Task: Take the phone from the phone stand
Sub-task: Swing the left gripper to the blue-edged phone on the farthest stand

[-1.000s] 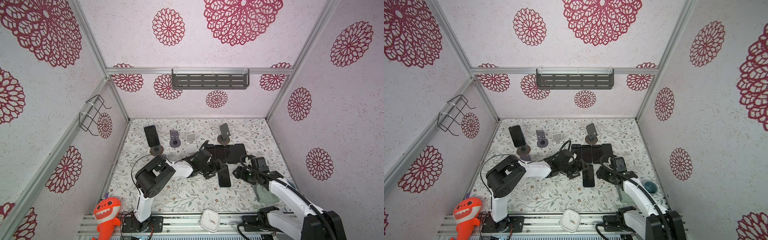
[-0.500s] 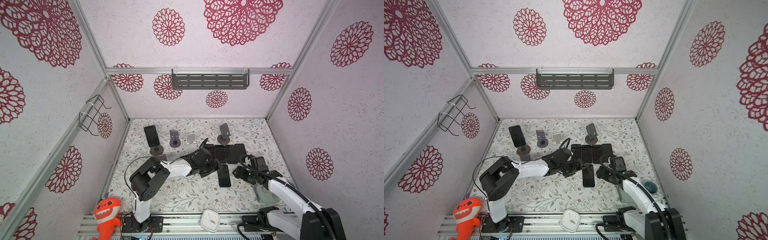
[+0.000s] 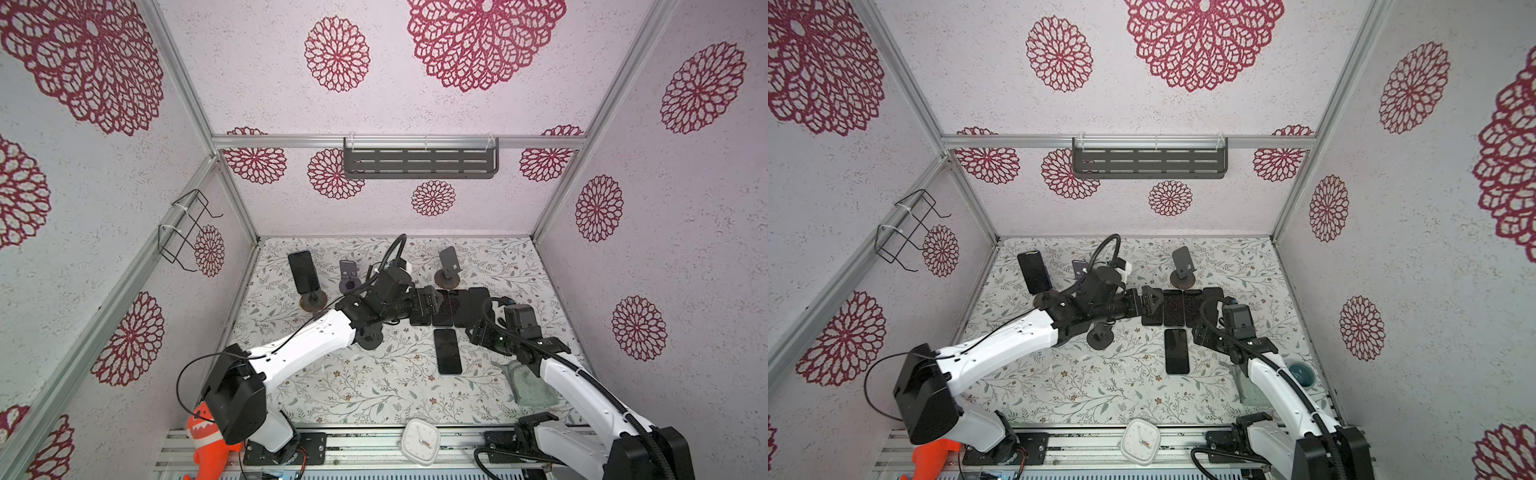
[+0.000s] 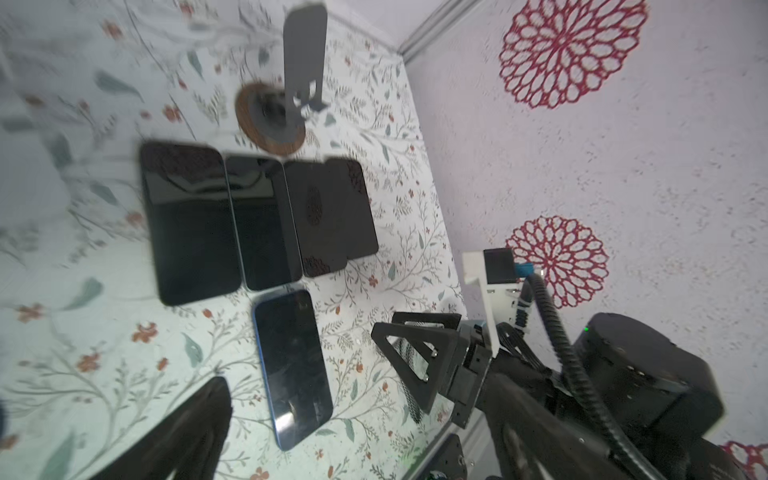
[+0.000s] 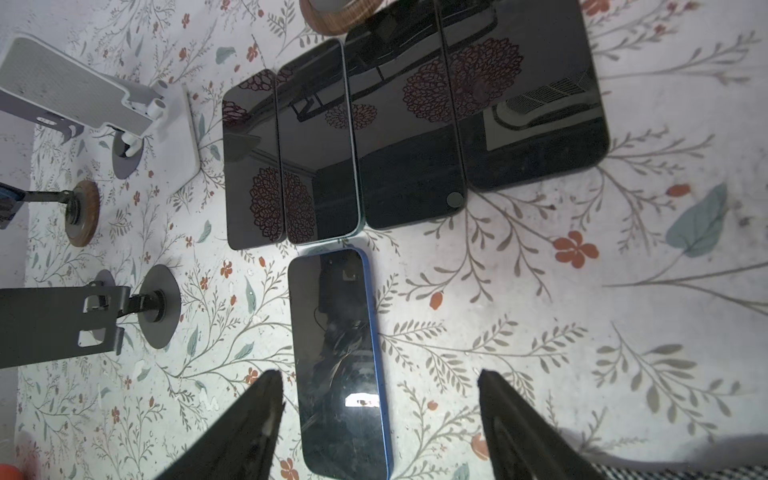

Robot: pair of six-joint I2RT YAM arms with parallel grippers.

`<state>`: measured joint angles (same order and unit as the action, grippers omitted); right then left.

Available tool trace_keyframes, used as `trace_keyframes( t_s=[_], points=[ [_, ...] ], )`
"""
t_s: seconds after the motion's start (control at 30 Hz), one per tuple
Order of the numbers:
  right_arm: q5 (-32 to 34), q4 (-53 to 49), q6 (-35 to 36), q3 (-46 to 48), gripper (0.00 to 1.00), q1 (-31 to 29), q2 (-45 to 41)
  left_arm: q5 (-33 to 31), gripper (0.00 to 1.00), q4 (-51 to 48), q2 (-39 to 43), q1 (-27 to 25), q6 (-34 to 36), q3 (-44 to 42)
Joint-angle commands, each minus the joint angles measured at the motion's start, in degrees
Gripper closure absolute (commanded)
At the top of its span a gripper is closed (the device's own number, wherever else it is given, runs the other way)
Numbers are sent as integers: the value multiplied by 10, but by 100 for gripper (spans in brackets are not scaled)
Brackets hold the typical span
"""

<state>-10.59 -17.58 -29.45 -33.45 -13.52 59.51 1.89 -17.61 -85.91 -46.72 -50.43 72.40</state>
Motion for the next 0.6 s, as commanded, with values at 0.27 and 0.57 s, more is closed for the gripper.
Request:
trace_keyframes(
  t_s=[0.27, 0.57],
  points=[
    [13, 44, 11, -5, 22, -3, 0, -246, 2, -215, 160, 201, 219, 10],
    [13, 51, 2, -13, 22, -4, 14, -233, 2, -122, 157, 333, 295, -49]
  ],
)
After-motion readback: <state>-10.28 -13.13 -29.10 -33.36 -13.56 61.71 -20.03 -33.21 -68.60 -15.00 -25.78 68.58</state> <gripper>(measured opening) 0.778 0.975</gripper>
